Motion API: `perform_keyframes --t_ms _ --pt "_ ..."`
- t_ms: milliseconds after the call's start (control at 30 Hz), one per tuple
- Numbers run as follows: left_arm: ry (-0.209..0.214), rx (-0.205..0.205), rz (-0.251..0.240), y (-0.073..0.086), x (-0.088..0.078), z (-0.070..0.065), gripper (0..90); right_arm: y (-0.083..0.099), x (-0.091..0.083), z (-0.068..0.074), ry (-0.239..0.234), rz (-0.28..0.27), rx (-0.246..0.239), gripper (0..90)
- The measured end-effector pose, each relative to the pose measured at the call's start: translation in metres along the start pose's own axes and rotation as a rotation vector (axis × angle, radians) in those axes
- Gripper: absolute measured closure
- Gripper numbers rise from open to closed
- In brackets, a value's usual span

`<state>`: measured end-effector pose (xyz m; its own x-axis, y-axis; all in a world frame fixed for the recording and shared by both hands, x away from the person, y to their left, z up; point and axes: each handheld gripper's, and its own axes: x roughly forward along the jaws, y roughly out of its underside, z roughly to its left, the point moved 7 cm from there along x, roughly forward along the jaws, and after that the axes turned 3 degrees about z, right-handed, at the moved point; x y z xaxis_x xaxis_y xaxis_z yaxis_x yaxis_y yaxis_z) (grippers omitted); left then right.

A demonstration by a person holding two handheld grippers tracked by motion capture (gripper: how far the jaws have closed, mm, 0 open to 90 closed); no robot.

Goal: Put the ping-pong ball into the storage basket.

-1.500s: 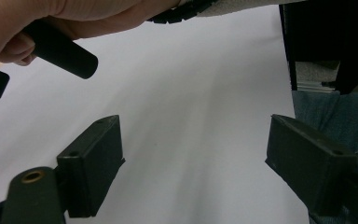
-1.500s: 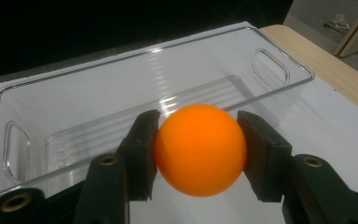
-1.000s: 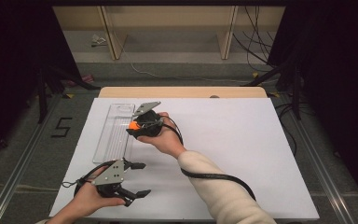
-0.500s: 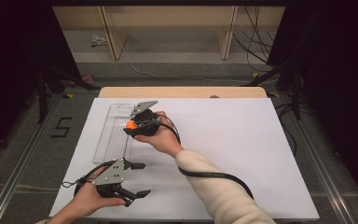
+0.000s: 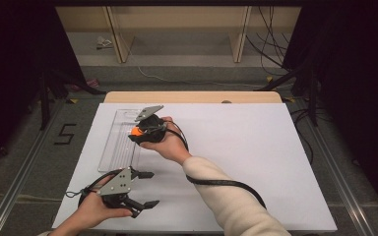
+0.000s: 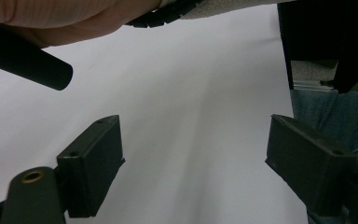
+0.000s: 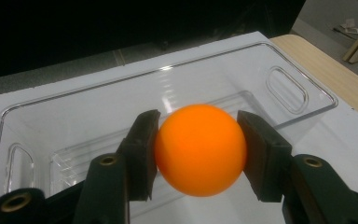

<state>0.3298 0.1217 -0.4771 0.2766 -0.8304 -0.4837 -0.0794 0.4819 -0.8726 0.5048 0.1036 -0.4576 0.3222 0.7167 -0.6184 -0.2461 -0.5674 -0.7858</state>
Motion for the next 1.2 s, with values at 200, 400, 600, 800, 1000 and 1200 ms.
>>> perform_keyframes --t_ms 200,400,600,800,1000,1200 --pt "0.0 0.0 0.001 0.0 0.0 0.0 18.1 -0.003 0.003 0.001 -0.004 0.0 -0.004 51.3" --pt "0.0 0.002 0.003 0.0 0.0 0.0 18.1 -0.007 0.005 0.003 -0.005 -0.001 -0.01 51.3" --pt "0.001 0.003 0.004 0.0 0.001 0.0 18.1 -0.007 0.007 0.003 -0.008 0.005 -0.012 51.3" --pt "0.002 0.003 0.004 0.0 0.001 0.0 18.1 -0.009 0.008 0.004 -0.01 0.003 -0.015 51.3" --pt "0.002 0.004 0.004 0.0 0.0 0.0 18.1 -0.01 0.011 0.005 -0.014 0.008 -0.019 51.3" --pt "0.003 0.004 0.005 0.001 0.001 -0.001 18.2 -0.012 0.013 0.007 -0.019 0.007 -0.022 51.3"
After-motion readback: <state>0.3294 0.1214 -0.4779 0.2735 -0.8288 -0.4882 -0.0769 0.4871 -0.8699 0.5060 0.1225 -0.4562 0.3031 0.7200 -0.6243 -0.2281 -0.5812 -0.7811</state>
